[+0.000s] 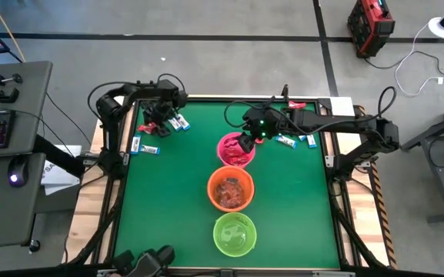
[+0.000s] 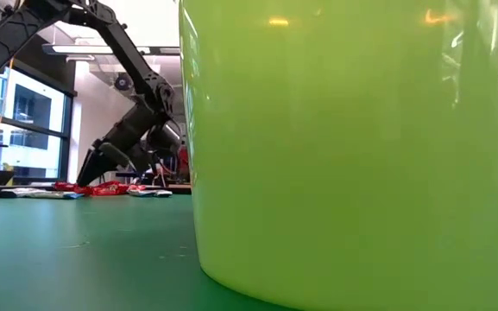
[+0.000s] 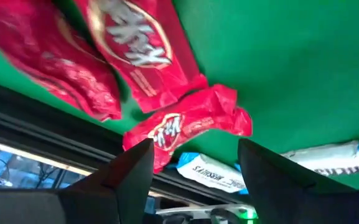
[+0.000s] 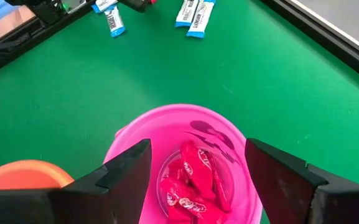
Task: Sort candy by brand, put in halloween buckets
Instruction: Put the red chocolate into the pink bucket
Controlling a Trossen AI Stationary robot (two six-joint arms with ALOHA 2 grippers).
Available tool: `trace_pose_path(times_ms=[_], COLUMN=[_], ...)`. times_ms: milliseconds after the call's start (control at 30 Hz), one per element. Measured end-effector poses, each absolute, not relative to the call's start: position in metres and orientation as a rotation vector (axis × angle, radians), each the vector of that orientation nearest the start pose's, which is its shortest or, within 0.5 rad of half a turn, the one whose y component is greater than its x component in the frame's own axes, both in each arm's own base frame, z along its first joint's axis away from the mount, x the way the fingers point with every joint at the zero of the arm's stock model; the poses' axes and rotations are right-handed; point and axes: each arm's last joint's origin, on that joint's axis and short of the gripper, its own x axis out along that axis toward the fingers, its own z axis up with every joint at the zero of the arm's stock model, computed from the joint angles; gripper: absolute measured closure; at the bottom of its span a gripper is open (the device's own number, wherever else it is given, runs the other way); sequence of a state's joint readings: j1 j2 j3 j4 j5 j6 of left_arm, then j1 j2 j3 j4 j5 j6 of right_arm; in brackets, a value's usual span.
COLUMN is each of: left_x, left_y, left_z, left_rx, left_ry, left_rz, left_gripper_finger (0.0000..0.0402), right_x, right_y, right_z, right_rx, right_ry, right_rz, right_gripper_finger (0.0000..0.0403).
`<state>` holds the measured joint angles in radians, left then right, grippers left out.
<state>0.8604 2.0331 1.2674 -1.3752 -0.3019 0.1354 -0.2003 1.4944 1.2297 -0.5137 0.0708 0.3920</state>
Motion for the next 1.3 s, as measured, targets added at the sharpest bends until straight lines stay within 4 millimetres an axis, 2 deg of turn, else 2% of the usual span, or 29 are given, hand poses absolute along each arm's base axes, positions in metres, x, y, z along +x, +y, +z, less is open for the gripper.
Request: trace_pose_path(times_ms=[167, 267, 367, 467, 533, 567, 767, 867, 967, 1100, 1300], left_x=[0.187, 0.183, 0.181, 0.181, 0.181, 0.182, 0.177, 0.179, 0.187, 0.211, 0.275], left_y=[0.232, 0.228, 0.224, 0.221, 0.221, 0.221, 0.214, 0.198, 0.173, 0.134, 0.079], left_z=[0.122, 0.117, 0.115, 0.122, 0.134, 0.142, 0.211, 0.246, 0.276, 0.303, 0.318], left_rx=[-0.534, -0.55, -0.553, -0.549, -0.544, -0.543, -0.534, -0.6, -0.629, -0.607, -0.538], left_ry=[2.16, 2.172, 2.194, 2.202, 2.161, 2.126, 1.835, 1.551, 1.277, 1.009, 0.705], left_rz=[0.513, 0.497, 0.481, 0.463, 0.471, 0.487, 0.648, 0.637, 0.603, 0.523, 0.302], left_gripper_finger=[0.0181, 0.02, 0.0247, 0.032, 0.0371, 0.0382, 0.0362, 0.0369, 0.0382, 0.0384, 0.0371], right_x=[0.314, 0.314, 0.315, 0.315, 0.316, 0.316, 0.313, 0.304, 0.29, 0.272, 0.256], right_y=[-0.066, -0.064, -0.062, -0.059, -0.058, -0.057, -0.053, -0.051, -0.051, -0.051, -0.051], right_z=[0.293, 0.293, 0.293, 0.293, 0.293, 0.293, 0.298, 0.313, 0.329, 0.346, 0.359], right_rx=[0.42, 0.421, 0.43, 0.429, 0.422, 0.416, 0.363, 0.353, 0.332, 0.308, 0.288], right_ry=[0.719, 0.72, 0.719, 0.718, 0.718, 0.717, 0.707, 0.644, 0.588, 0.53, 0.474], right_rz=[-0.407, -0.403, -0.402, -0.397, -0.401, -0.407, -0.382, -0.39, -0.442, -0.52, -0.601], right_gripper_finger=[0.0151, 0.0151, 0.0151, 0.0151, 0.0151, 0.0151, 0.0151, 0.0151, 0.0151, 0.0151, 0.0151])
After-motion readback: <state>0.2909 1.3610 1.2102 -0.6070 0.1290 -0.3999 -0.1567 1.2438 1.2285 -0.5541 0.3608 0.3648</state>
